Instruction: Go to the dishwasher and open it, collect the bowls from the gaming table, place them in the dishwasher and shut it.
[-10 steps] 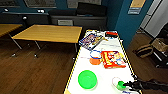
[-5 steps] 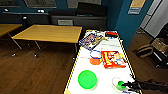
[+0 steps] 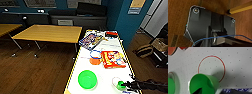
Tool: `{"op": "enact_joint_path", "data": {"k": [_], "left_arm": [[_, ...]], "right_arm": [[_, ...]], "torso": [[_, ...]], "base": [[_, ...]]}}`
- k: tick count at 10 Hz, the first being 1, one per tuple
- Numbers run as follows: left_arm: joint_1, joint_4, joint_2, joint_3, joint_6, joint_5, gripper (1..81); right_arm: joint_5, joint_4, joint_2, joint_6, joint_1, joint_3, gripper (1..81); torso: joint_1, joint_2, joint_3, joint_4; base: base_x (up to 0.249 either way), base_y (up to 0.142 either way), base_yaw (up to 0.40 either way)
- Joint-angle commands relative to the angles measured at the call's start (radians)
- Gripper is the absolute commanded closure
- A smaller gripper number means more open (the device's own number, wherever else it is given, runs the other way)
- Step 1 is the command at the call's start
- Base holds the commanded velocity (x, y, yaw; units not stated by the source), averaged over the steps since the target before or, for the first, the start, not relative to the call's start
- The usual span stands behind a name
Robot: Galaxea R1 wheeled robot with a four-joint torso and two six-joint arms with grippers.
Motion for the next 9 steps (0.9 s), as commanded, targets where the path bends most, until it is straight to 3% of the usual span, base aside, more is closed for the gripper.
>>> {"op": "enact_joint_path", "data": {"k": [1, 9], "left_arm": [[-0.016, 0.001, -0.013, -0.005, -0.001, 0.061, 1.0], [-0.017, 0.001, -0.01, -0.008, -0.001, 0.061, 1.0]], "right_arm": [[-0.037, 0.016, -0.022, 0.005, 0.104, 0.004, 1.0], [-0.016, 0.017, -0.001, 0.005, 0.078, -0.023, 1.0]], "torso": [[0.0, 0.0, 0.0, 0.0], [0.0, 0.0, 0.0, 0.0]], "base": [[0.0, 0.0, 0.0], [0.0, 0.0, 0.0]]}}
